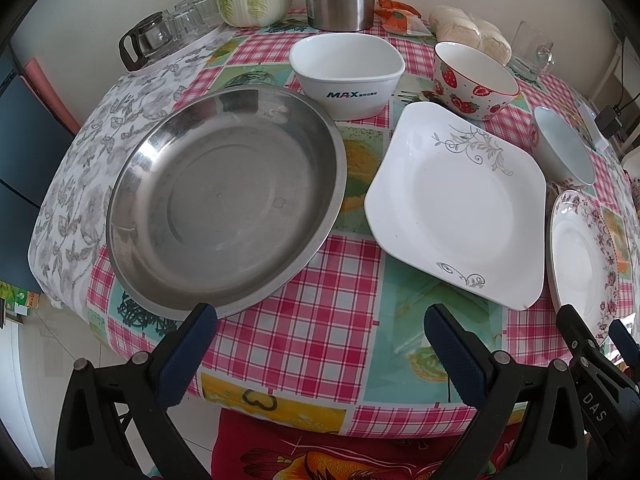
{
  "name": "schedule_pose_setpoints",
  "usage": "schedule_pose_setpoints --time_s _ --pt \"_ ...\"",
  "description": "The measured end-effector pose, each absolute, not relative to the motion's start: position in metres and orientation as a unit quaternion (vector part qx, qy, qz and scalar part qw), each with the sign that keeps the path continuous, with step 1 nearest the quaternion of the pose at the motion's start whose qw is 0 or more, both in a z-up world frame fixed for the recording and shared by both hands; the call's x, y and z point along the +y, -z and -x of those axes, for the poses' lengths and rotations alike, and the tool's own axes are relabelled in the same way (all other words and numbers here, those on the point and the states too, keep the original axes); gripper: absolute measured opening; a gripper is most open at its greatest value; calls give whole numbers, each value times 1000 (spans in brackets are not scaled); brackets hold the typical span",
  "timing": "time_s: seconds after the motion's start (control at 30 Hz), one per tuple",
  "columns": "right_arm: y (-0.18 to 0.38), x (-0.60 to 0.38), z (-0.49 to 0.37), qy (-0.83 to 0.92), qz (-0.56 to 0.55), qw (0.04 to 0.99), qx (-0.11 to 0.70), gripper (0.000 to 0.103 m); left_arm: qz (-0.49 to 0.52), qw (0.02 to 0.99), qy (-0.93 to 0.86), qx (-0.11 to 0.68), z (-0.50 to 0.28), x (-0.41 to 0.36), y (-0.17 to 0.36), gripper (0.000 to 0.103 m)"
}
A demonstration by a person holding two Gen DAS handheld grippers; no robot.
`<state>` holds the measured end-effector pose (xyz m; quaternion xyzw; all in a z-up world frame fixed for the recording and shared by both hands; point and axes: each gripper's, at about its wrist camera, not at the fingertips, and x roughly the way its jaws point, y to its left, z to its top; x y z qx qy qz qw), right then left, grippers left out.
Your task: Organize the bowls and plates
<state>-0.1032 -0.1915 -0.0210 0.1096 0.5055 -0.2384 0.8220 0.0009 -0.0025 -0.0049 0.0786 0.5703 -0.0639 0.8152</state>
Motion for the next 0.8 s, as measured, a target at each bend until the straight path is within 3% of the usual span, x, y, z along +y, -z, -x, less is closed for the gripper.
schedule_pose_setpoints --time_s 0.3,0.8 --pt "23 -186 101 238 -104 822 507 103 -61 819 59 568 -5 8 3 103" --pt "13 -132 69 145 -131 868 457 103 65 846 -23 529 -29 95 -7 103"
